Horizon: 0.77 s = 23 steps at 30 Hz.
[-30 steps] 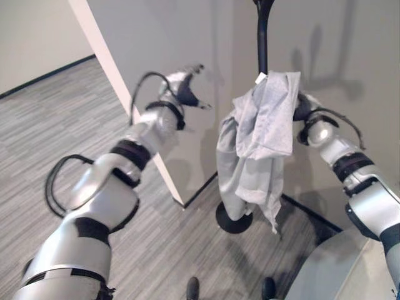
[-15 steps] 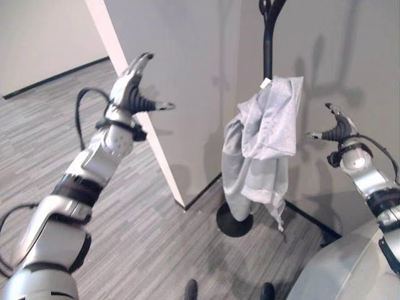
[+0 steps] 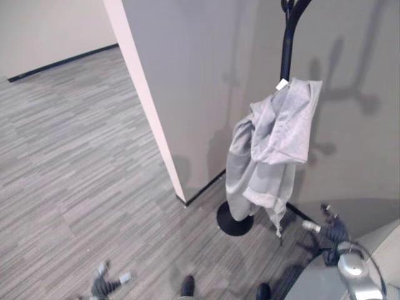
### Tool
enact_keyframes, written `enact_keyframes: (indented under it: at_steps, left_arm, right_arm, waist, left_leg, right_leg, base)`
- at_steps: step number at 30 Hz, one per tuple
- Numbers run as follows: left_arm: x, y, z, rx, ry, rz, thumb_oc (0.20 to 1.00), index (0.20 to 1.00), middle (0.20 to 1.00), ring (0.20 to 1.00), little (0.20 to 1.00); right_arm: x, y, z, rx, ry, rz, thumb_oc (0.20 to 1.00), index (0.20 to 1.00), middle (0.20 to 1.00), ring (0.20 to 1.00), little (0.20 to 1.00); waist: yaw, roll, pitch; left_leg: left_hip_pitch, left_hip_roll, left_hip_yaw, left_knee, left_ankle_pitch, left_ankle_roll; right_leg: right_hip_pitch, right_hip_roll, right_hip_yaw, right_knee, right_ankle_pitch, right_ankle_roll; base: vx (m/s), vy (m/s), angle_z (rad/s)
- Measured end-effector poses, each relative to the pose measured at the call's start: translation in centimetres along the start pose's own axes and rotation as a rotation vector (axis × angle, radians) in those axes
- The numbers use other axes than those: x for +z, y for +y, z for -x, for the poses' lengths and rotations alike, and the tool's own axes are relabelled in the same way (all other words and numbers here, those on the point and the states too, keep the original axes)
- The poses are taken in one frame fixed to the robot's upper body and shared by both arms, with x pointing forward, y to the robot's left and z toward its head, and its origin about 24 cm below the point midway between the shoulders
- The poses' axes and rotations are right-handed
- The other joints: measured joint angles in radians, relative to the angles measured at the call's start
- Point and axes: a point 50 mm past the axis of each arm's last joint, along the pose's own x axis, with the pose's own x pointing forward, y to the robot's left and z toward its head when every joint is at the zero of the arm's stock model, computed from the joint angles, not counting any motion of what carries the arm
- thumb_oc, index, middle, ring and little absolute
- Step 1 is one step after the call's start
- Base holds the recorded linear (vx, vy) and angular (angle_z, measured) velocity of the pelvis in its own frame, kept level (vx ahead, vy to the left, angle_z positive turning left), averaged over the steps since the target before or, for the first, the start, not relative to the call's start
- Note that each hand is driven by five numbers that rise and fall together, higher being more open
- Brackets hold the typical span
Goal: Hang the clothes on the sofa on the clothes rack.
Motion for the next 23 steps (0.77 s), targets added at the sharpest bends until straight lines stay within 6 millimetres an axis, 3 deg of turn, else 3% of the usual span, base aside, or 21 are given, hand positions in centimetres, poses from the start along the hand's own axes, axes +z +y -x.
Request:
enact_keyframes:
  at_steps: [2,6,8,11,13,17,23]
  left_arm:
    - [-1.6,-1.8,0.5,-0.083,0.083,-0.035,1.0,1.0,1.0,1.0,1.0]
    - [-0.8,-3.1,-0.3,-0.138,0.098,-0.039,1.0,1.0,1.0,1.0,1.0]
    - [-0.7,-4.1,-0.7,-0.175,0.159,-0.075,1.0,1.0,1.0,1.0,1.0]
    - [0.4,-5.2,-1.0,-0.215,0.134,-0.073,1.0,1.0,1.0,1.0,1.0]
    - [1.1,-5.7,-1.2,-0.232,0.113,-0.078,1.0,1.0,1.0,1.0,1.0]
    - [1.5,-6.9,-1.0,-0.279,0.105,-0.106,1.0,1.0,1.0,1.0,1.0]
    - [0.2,-7.7,-0.2,-0.318,0.144,-0.122,1.0,1.0,1.0,1.0,1.0]
  right_arm:
    - [-1.9,1.6,0.7,0.081,0.087,0.019,1.0,1.0,1.0,1.0,1.0]
    - [-3.1,3.8,1.0,0.161,0.139,0.02,1.0,1.0,1.0,1.0,1.0]
    - [-5.6,5.8,1.2,0.23,0.293,0.075,1.0,1.0,1.0,1.0,1.0]
    - [-8.1,7.8,3.1,0.319,0.427,0.12,1.0,1.0,1.0,1.0,1.0]
    - [-9.1,8.1,4.0,0.318,0.483,0.095,1.0,1.0,1.0,1.0,1.0]
    - [-10.7,6.7,4.6,0.262,0.594,0.089,1.0,1.0,1.0,1.0,1.0]
    - [-12.3,5.5,6.0,0.242,0.685,0.11,1.0,1.0,1.0,1.0,1.0]
  waist:
    - [0.002,0.0,-0.001]
    - [0.011,0.007,-0.032]
    - [0.012,0.007,-0.079]
    - [0.014,0.006,-0.112]
    - [0.013,0.005,-0.113]
    - [0.012,0.012,-0.122]
    - [0.013,0.033,-0.133]
  left_leg:
    - [-0.007,0.002,0.0,0.0,0.001,0.003]
    - [-0.006,0.002,0.004,0.0,0.005,0.008]
    - [-0.006,0.001,0.006,0.0,0.005,0.008]
    - [-0.004,0.0,0.005,0.0,0.006,0.009]
    - [-0.001,0.0,0.007,0.0,0.007,0.01]
    - [0.016,-0.012,0.006,0.0,0.007,0.014]
    - [0.021,-0.008,0.001,0.0,0.006,0.016]
  right_leg:
    - [-0.002,0.001,0.0,0.0,0.0,0.0]
    - [0.002,0.0,-0.002,0.0,0.0,0.0]
    - [0.004,0.0,-0.002,0.0,0.0,0.0]
    - [0.006,-0.001,-0.006,0.0,0.0,0.0]
    - [0.008,-0.003,-0.006,0.0,0.0,0.0]
    - [0.026,-0.015,-0.011,0.0,-0.002,0.003]
    - [0.037,-0.011,-0.018,0.0,-0.005,0.004]
  base:
    - [0.0,0.018,0.1]
    - [0.01,0.021,0.08]
    - [0.01,0.016,-0.01]
    - [0.0,0.0,0.0]
    - [0.01,0.017,-0.01]
    - [0.05,0.044,0.05]
    - [0.03,0.016,0.02]
